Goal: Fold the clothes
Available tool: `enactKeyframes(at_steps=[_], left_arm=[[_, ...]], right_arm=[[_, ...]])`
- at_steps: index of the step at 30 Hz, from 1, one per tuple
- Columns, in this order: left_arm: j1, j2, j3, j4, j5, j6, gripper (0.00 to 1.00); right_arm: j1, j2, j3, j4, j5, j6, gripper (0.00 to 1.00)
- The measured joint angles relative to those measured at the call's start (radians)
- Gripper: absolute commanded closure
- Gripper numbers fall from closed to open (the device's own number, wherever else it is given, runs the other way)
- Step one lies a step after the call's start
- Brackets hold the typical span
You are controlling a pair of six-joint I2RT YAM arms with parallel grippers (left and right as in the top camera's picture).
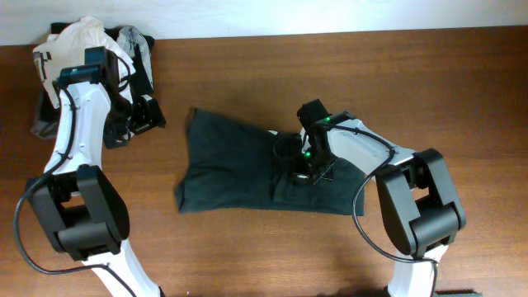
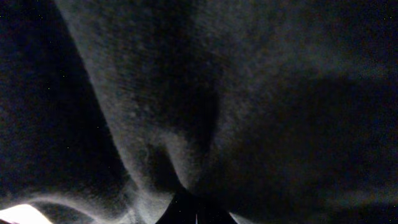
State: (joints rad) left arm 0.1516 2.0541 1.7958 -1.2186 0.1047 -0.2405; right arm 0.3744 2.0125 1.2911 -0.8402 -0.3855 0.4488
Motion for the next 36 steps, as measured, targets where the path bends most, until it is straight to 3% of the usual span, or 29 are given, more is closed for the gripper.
enactKeyframes(at_steps=[5,7,10,14,19,25,29,31,33,36], left_arm=[[0.000,0.000,0.000,0.000,0.000,0.000,0.01],[0.000,0.000,0.000,-0.001,0.000,0.000,0.01],[0.000,0.000,0.000,0.000,0.000,0.000,0.01],[0.000,0.000,0.000,0.003,0.000,0.000,0.01],[0.000,0.000,0.000,0.004,0.000,0.000,0.01],[0.000,0.000,0.000,0.002,0.000,0.000,0.01],[0.000,0.000,0.000,0.002,0.000,0.000,0.01],[0.000,0.000,0.000,0.003,0.000,0.000,0.01],[0.000,0.000,0.000,0.003,0.000,0.000,0.01],[0.000,0.000,0.000,0.004,0.000,0.000,0.01]], right_arm=[[0.008,-0.002,0.001,-0.003,0.003,0.000,0.93],[0.008,-0.031,0.003,-0.055,0.069,0.003,0.75],[-0.043,-0.132,0.015,-0.022,0.098,-0.030,0.66],[-0.138,-0.153,0.040,0.047,0.002,-0.110,0.68],[-0.144,0.012,0.039,0.215,-0.175,-0.140,0.70],[-0.182,0.059,0.065,0.239,-0.179,-0.163,0.75],[-0.241,0.002,0.204,0.040,-0.258,-0.207,0.46],[-0.244,-0.098,0.273,-0.114,-0.207,-0.224,0.50],[-0.247,-0.190,0.301,-0.237,-0.088,-0.247,0.66],[-0.249,-0.173,0.206,-0.228,0.002,-0.270,0.76]])
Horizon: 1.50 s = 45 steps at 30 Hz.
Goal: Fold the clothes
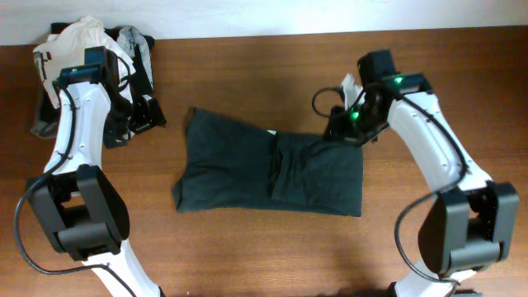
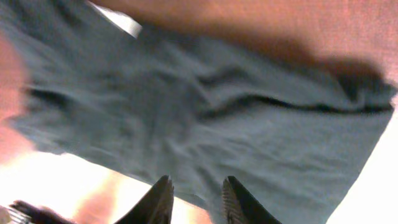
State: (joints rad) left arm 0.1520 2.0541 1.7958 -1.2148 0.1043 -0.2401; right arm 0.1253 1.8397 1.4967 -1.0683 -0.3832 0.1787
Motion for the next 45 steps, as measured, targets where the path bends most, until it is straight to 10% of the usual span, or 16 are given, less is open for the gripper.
enactKeyframes(at_steps=[11,13,16,18,26,43,45], left_arm=[[0.000,0.000,0.000,-0.006,0.000,0.000,0.01],[0.000,0.000,0.000,-0.006,0.000,0.000,0.01],[-0.002,0.000,0.000,0.000,0.008,0.010,0.01],[-0.005,0.000,-0.001,0.024,0.045,0.043,0.01],[-0.059,0.075,-0.097,0.102,0.350,0.238,0.01],[-0.229,0.241,-0.079,-0.044,0.511,0.323,0.05],[-0.291,0.241,-0.079,-0.032,0.510,0.304,0.39]], right_arm=[[-0.170,0.073,-0.338,0.208,0.043,0.007,0.84],[-0.214,0.073,-0.334,0.187,0.048,0.009,0.75],[-0.234,0.069,-0.264,0.092,0.077,0.012,0.21],[-0.234,0.048,-0.184,0.014,0.082,0.014,0.14],[-0.234,-0.079,0.005,-0.178,-0.054,-0.124,0.10],[-0.234,-0.079,0.005,-0.176,-0.064,-0.161,0.09],[-0.234,-0.079,0.005,-0.178,-0.064,-0.161,0.09]])
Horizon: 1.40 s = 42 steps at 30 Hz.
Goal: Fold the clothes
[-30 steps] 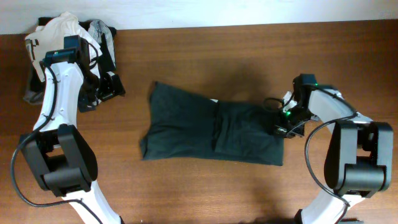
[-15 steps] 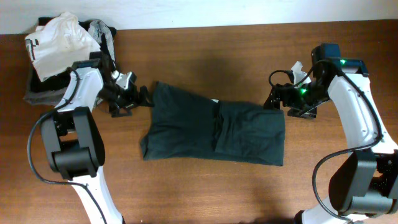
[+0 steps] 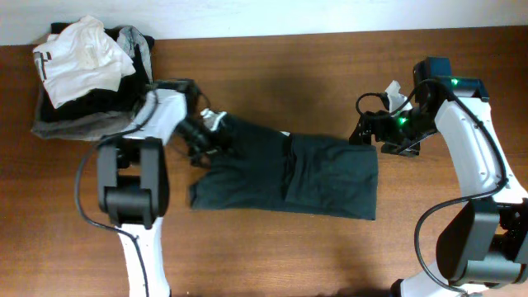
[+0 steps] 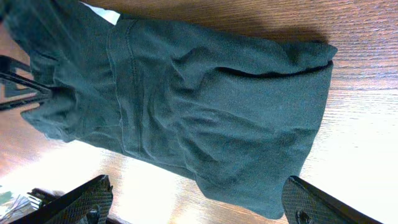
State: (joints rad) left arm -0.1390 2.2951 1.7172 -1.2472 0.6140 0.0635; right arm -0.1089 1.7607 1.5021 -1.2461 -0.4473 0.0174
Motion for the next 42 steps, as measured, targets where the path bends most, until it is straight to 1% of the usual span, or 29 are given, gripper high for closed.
enactKeyframes(at_steps=[2,3,4,5,9,11,13,14,16,18,21,22,25,26,27,28,30,32,34,36,37,39,40,42], left_arm=[[-0.040,0.005,-0.003,0.032,-0.025,-0.026,0.70],[-0.043,0.012,-0.005,0.042,-0.038,-0.033,0.82],[-0.043,0.020,-0.005,0.045,-0.046,-0.037,0.94],[-0.039,0.027,-0.006,0.048,-0.056,-0.047,0.99],[-0.024,0.032,-0.006,0.035,-0.080,-0.076,0.99],[0.010,0.032,0.002,-0.004,-0.130,-0.111,0.99],[0.058,0.039,0.048,-0.053,-0.211,-0.129,0.99],[0.104,0.053,0.105,-0.093,-0.281,-0.137,0.99],[0.164,0.070,0.214,-0.175,-0.352,-0.145,0.99],[0.172,0.078,0.363,-0.275,-0.386,-0.148,0.99],[0.113,0.076,0.555,-0.411,-0.391,-0.152,0.99],[0.078,0.076,0.603,-0.434,-0.391,-0.152,0.99],[-0.042,0.063,0.676,-0.436,-0.391,-0.155,0.99],[-0.079,0.054,0.686,-0.436,-0.391,-0.155,0.99],[-0.085,0.052,0.688,-0.436,-0.389,-0.155,0.99],[-0.151,0.031,0.702,-0.437,-0.386,-0.155,0.99],[-0.227,0.009,0.710,-0.437,-0.381,-0.155,0.99],[-0.279,0.006,0.710,-0.437,-0.379,-0.155,0.99],[-0.360,0.006,0.710,-0.437,-0.378,-0.155,0.97],[-0.390,0.006,0.710,-0.436,-0.378,-0.155,0.95],[-0.406,0.006,0.710,-0.436,-0.378,-0.155,0.88],[-0.423,0.006,0.704,-0.432,-0.378,-0.163,0.84],[-0.428,0.006,0.690,-0.425,-0.376,-0.160,0.82],[-0.431,0.006,0.635,-0.399,-0.375,-0.162,0.82]], right_arm=[[0.000,0.000,0.000,-0.008,0.000,0.000,0.09],[0.000,0.000,0.000,-0.007,0.000,0.001,0.09],[0.000,0.000,0.000,-0.008,0.000,0.000,0.09],[0.000,0.000,0.000,-0.008,0.000,0.000,0.09],[0.000,0.000,0.000,-0.017,0.000,0.000,0.09],[0.000,0.000,0.000,-0.020,0.000,0.000,0.09],[0.000,0.000,-0.006,-0.010,0.000,0.000,0.09],[0.000,0.000,-0.018,-0.003,0.000,0.000,0.09],[0.000,0.000,-0.068,0.058,-0.001,0.003,0.09],[0.005,0.002,-0.130,0.129,-0.011,0.003,0.09],[0.048,0.003,-0.264,0.273,-0.042,0.031,0.08],[0.070,0.003,-0.303,0.323,-0.047,0.047,0.07],[0.143,0.005,-0.389,0.430,-0.054,0.122,0.06],[0.162,0.008,-0.397,0.441,-0.055,0.140,0.06],[0.182,0.016,-0.400,0.458,-0.056,0.160,0.05],[0.208,0.031,-0.400,0.481,-0.060,0.179,0.05],[0.237,0.065,-0.400,0.499,-0.061,0.200,0.04],[0.241,0.097,-0.400,0.518,-0.066,0.218,0.04],[0.240,0.105,-0.398,0.527,-0.086,0.230,0.03],[0.234,0.106,-0.398,0.530,-0.093,0.235,0.03],[0.228,0.108,-0.398,0.534,-0.101,0.240,0.03],[0.219,0.109,-0.398,0.534,-0.112,0.241,0.02],[0.211,0.111,-0.396,0.532,-0.119,0.241,0.02],[0.190,0.124,-0.372,0.491,-0.119,0.238,0.02]])
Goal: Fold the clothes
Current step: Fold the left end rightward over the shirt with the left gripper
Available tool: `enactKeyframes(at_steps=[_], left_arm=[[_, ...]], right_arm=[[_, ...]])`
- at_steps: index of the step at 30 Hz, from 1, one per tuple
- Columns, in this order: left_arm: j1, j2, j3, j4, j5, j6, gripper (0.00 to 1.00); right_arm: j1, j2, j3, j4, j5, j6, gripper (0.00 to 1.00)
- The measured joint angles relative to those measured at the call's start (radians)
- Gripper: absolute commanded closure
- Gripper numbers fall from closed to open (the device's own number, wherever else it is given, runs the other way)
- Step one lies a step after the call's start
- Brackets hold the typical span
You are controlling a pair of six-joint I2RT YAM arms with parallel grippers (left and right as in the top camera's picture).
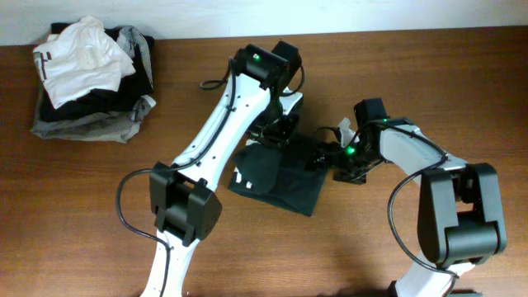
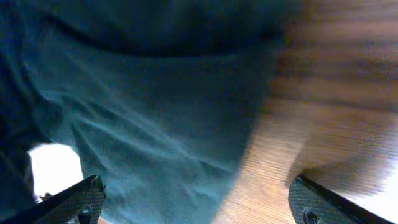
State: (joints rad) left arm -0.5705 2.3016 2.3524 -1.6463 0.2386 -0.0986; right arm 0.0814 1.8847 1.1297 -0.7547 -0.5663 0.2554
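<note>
The dark green garment (image 1: 280,175) lies mid-table as a compact, bunched, folded shape. In the right wrist view it fills the left and middle as the garment (image 2: 149,112), with bare wood to its right. My right gripper (image 1: 327,158) sits low at the garment's right edge. Its fingers (image 2: 81,199) stand wide open, straddling the cloth edge and gripping nothing, so the right gripper (image 2: 199,202) is open. My left gripper (image 1: 277,129) hangs over the garment's upper edge. Its jaws are too dark against the cloth to read.
A pile of other clothes (image 1: 87,70), white on top of black and grey, sits at the far left back corner. The left arm (image 1: 223,115) stretches diagonally across the table's middle. Brown wooden table (image 1: 429,66) surrounds the garment.
The garment, then stretched out long, is now a short folded bundle. My left gripper went from its left end to over its upper middle. My open right gripper moved left to its right edge.
First my right gripper pressed on the garment's middle while the left arm stayed by the pile. Then the right gripper was at the garment's upper right corner. Later the garment lay further right, the left gripper at its left end, the right gripper open beside it. Now it is bundled.
</note>
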Motion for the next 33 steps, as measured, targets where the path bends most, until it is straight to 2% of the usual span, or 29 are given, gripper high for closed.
enactKeyframes(at_steps=[4,11,12,13,19,20,21,22,25,29,33], left_arm=[[0.000,0.000,-0.123,0.096,0.058,0.000,0.82],[-0.027,-0.001,-0.174,0.164,0.118,0.000,0.82],[-0.038,-0.001,-0.174,0.169,0.123,0.000,0.81],[-0.053,-0.001,-0.174,0.167,0.128,0.000,0.69],[-0.096,-0.001,-0.174,0.146,0.194,0.054,0.65],[-0.094,-0.001,-0.169,0.140,0.190,0.057,0.61],[-0.087,-0.001,-0.157,0.136,0.181,0.057,0.29],[-0.072,-0.001,-0.134,0.130,0.168,0.053,0.01],[0.027,-0.018,-0.066,0.130,0.113,0.036,0.01],[0.186,-0.029,-0.060,0.159,0.098,0.006,0.01],[0.188,0.032,-0.058,0.259,0.098,-0.068,0.01]], right_arm=[[-0.066,0.016,0.113,-0.098,0.000,-0.034,0.01],[-0.144,0.017,0.144,-0.109,-0.012,-0.051,0.01],[-0.150,0.017,0.144,-0.113,-0.012,-0.050,0.01],[-0.152,0.017,0.144,-0.113,-0.012,-0.051,0.01],[-0.185,0.017,0.144,-0.112,-0.019,-0.053,0.01],[-0.200,0.017,0.144,-0.113,-0.020,-0.053,0.01],[-0.219,0.017,0.144,-0.119,-0.021,-0.053,0.01],[-0.243,0.017,0.144,-0.129,-0.021,-0.053,0.01],[-0.303,0.017,0.144,-0.154,-0.028,-0.070,0.01],[-0.338,0.017,0.144,-0.155,-0.040,-0.086,0.01],[-0.338,0.017,0.145,-0.166,-0.046,-0.106,0.01]])
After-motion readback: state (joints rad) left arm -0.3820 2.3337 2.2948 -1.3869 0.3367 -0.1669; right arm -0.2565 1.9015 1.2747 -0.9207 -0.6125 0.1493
